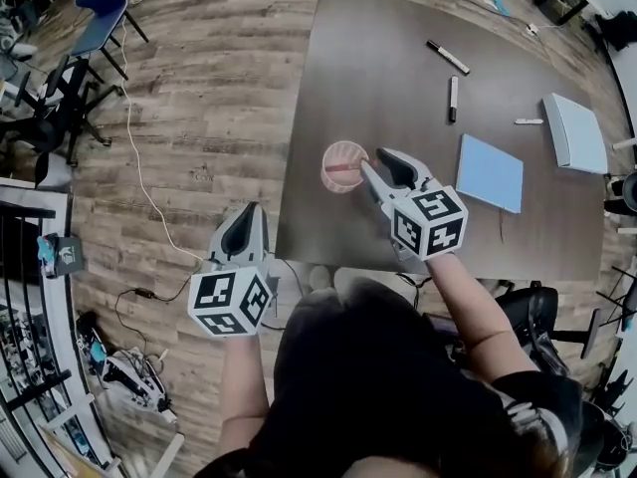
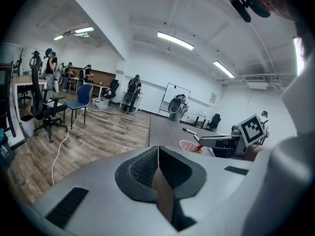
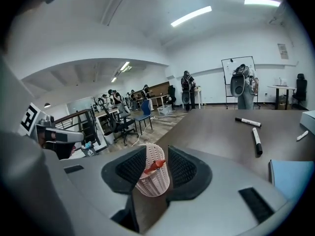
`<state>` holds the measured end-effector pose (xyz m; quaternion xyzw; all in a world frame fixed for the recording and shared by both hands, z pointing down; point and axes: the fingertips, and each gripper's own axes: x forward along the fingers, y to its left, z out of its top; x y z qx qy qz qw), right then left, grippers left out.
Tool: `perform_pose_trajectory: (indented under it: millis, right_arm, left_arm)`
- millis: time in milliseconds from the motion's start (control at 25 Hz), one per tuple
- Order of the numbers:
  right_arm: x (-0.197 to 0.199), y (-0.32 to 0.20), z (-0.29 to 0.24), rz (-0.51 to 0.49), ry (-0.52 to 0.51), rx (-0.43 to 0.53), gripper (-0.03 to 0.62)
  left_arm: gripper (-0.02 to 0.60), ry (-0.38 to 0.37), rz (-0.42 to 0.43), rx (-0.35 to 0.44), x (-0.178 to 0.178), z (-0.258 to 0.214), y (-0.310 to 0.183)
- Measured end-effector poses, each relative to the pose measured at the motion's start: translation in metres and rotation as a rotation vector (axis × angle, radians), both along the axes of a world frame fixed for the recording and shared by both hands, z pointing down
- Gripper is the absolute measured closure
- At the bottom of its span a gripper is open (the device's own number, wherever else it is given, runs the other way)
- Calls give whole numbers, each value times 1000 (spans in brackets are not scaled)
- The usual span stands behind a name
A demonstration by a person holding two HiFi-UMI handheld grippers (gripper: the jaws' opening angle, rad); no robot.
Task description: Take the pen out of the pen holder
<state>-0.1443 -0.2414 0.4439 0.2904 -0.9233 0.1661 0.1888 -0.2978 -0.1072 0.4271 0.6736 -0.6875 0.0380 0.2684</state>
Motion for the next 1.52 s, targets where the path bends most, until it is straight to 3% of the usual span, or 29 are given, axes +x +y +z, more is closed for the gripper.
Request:
perform_pose_trajectory:
  millis: [560, 1080, 1520]
  right_arm:
    - [-3, 2, 22, -99, 25, -36, 494]
    - [-6, 11, -2, -143, -63, -24, 508]
    - [20, 1, -57, -54, -213, 22, 510]
  left_arm:
    - [552, -29, 2, -50, 22, 7, -23]
    - [552, -46, 21, -55, 28, 7, -25]
    - [552, -48, 139, -12, 57, -7, -53]
